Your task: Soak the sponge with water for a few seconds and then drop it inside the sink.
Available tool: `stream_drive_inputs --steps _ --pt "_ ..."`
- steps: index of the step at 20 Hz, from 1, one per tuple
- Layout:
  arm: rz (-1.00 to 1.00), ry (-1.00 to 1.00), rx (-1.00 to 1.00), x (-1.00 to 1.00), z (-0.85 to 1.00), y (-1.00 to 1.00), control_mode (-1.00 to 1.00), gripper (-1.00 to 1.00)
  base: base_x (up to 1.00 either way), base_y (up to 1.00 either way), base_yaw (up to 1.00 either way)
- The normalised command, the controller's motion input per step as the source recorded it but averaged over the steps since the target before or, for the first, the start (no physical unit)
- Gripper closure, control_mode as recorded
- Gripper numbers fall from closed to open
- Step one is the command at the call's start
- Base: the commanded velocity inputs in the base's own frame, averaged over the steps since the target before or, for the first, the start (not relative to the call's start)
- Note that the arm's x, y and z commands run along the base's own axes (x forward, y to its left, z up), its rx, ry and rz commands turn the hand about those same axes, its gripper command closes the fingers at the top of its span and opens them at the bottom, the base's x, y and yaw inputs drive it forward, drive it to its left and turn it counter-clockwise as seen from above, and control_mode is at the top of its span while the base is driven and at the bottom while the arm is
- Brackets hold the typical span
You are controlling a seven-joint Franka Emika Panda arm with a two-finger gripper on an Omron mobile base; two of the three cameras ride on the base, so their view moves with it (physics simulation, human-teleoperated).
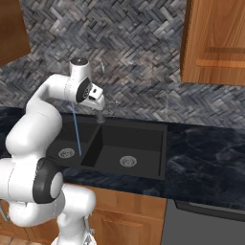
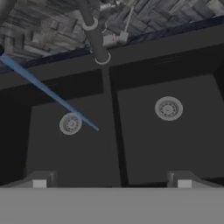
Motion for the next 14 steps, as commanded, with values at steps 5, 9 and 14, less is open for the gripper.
stream_drive_inputs --steps 5,9,14 --pt "0.09 0.00 0.00 0.00 -0.15 0.78 -1.00 -1.00 0.00 0.00 0.00" --pt "0.10 0.00 0.00 0.00 -0.19 0.79 -1.00 -1.00 0.00 0.00 0.00" --pt "0.08 0.00 0.00 0.00 -0.03 0.70 -1.00 -1.00 0.00 0.00 0.00"
